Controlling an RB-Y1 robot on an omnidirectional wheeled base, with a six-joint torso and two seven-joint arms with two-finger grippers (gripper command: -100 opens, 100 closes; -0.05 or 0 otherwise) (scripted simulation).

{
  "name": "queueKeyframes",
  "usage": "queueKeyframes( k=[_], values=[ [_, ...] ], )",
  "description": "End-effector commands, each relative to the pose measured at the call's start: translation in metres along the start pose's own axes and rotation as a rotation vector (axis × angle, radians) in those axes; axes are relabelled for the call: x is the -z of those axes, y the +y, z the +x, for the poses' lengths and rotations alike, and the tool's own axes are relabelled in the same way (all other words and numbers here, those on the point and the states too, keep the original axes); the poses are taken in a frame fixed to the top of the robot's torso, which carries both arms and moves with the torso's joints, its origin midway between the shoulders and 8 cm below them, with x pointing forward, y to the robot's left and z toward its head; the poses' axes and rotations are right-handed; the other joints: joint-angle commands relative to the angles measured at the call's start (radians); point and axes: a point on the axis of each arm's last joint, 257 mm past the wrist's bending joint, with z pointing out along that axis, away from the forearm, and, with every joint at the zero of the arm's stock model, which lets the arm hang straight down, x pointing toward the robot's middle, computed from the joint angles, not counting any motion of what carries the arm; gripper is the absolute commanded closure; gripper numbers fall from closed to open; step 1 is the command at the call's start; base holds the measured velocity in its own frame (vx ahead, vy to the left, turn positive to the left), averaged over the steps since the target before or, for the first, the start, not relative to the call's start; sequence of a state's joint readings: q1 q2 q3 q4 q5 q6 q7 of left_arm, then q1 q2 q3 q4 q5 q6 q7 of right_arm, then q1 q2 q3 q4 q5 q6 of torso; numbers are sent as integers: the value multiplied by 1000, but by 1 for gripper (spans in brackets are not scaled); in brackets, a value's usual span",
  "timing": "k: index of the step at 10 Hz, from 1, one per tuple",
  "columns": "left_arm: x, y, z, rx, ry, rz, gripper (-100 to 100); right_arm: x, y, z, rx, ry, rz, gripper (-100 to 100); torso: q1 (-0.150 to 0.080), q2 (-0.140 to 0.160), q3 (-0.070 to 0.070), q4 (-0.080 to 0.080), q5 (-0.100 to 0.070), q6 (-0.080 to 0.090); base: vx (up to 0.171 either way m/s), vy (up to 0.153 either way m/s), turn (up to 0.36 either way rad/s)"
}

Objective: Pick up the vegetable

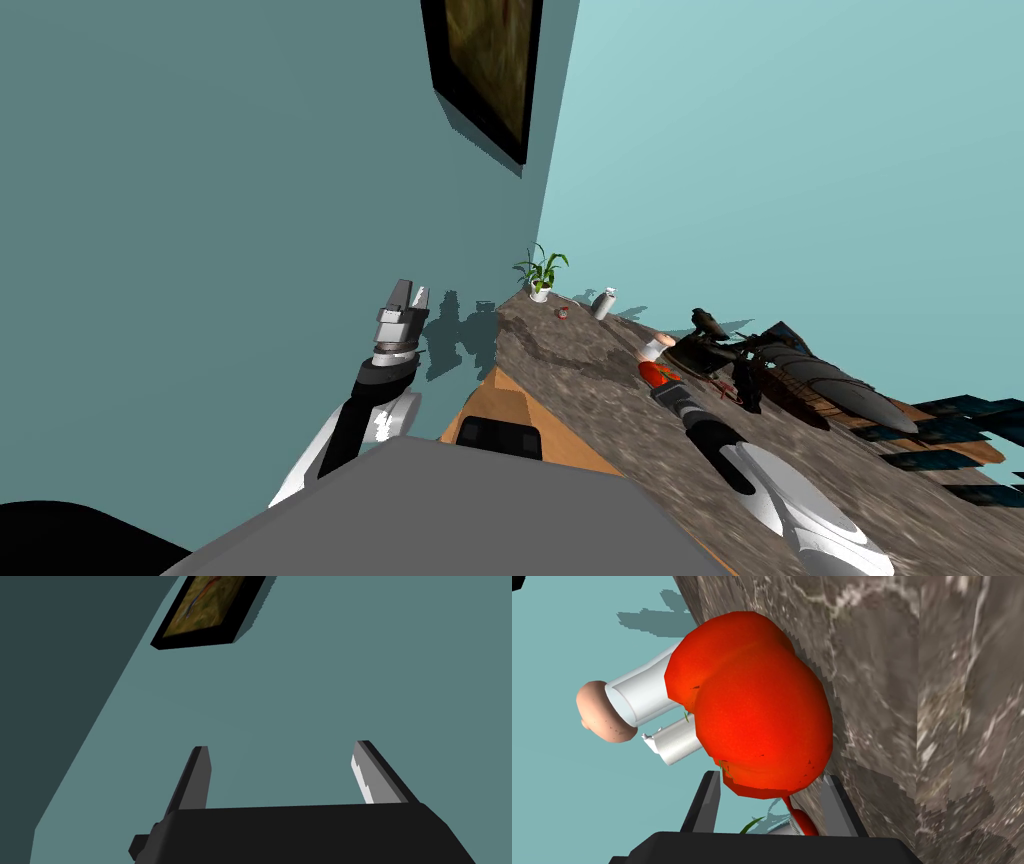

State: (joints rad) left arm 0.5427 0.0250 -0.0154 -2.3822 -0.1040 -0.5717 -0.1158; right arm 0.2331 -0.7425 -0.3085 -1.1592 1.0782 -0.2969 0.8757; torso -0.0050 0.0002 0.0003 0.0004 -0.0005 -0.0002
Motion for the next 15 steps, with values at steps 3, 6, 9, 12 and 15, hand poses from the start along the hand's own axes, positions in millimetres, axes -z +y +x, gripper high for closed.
queueKeyframes(
  k=[3,6,9,12,15],
  values=[
    [0,0,0,0,0,0,0,-21,-12,4,-30,51,36,100,-1,13,7,2,-1,-3,-242,-61,323],
    [0,0,0,0,0,0,0,-33,-21,16,-60,110,63,100,-5,10,5,1,-2,-2,-199,-59,230],
    [0,0,0,0,0,0,0,-42,-33,27,-83,170,92,100,-2,7,4,1,-2,-3,-177,-19,234],
    [0,0,0,0,0,0,0,-45,-39,36,-103,209,108,100,-3,8,4,1,-2,-2,-151,-17,150],
    [0,0,0,0,0,0,0,-49,-53,51,-121,280,137,100,0,12,6,2,-2,-4,-206,5,240]
  ],
)
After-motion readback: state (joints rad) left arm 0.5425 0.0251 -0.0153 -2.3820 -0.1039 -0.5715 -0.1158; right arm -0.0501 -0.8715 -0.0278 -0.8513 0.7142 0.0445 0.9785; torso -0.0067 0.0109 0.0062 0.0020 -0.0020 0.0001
